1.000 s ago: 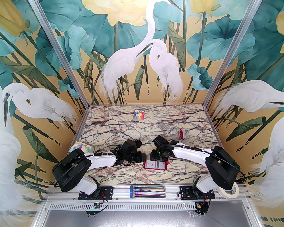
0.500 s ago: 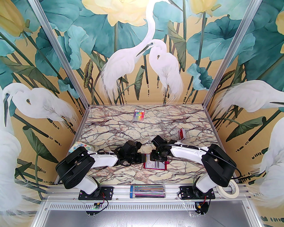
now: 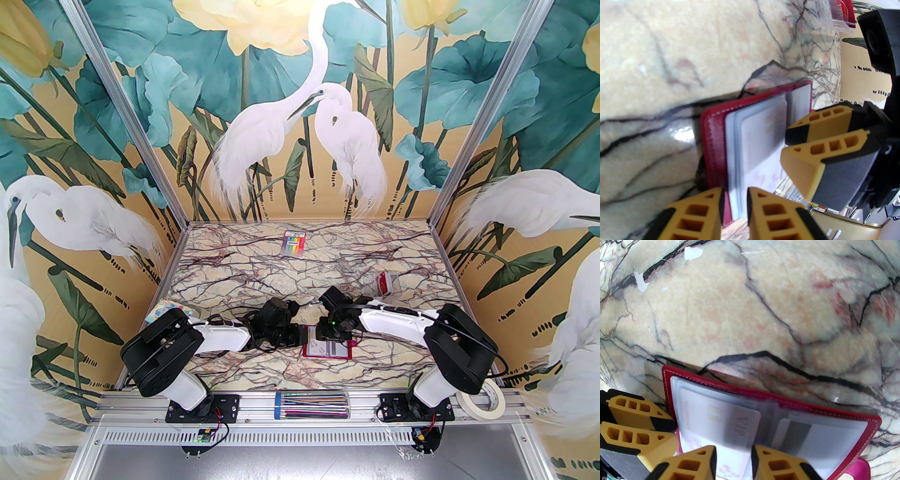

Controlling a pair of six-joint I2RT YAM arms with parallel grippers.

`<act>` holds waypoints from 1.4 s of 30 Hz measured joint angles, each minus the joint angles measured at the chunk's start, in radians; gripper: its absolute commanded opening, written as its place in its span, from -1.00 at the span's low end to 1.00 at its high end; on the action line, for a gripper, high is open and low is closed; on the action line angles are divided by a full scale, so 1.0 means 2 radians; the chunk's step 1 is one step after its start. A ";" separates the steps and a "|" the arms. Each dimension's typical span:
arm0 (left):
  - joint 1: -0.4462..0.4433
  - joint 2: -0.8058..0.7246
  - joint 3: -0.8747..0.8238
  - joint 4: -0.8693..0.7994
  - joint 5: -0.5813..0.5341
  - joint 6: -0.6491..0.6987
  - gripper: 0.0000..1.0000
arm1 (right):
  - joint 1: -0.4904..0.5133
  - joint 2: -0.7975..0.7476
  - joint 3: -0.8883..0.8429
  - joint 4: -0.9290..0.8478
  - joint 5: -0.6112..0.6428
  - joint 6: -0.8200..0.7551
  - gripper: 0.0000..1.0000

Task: Put the credit cards into the card holder

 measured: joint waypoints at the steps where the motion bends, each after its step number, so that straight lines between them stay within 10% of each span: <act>1: 0.000 0.000 0.000 0.000 0.000 0.000 -0.54 | 0.000 -0.001 0.002 -0.001 0.001 0.000 -0.28; 42: -0.002 0.005 0.000 0.003 0.005 -0.002 -0.67 | 0.001 -0.007 -0.013 -0.008 0.012 -0.004 -0.74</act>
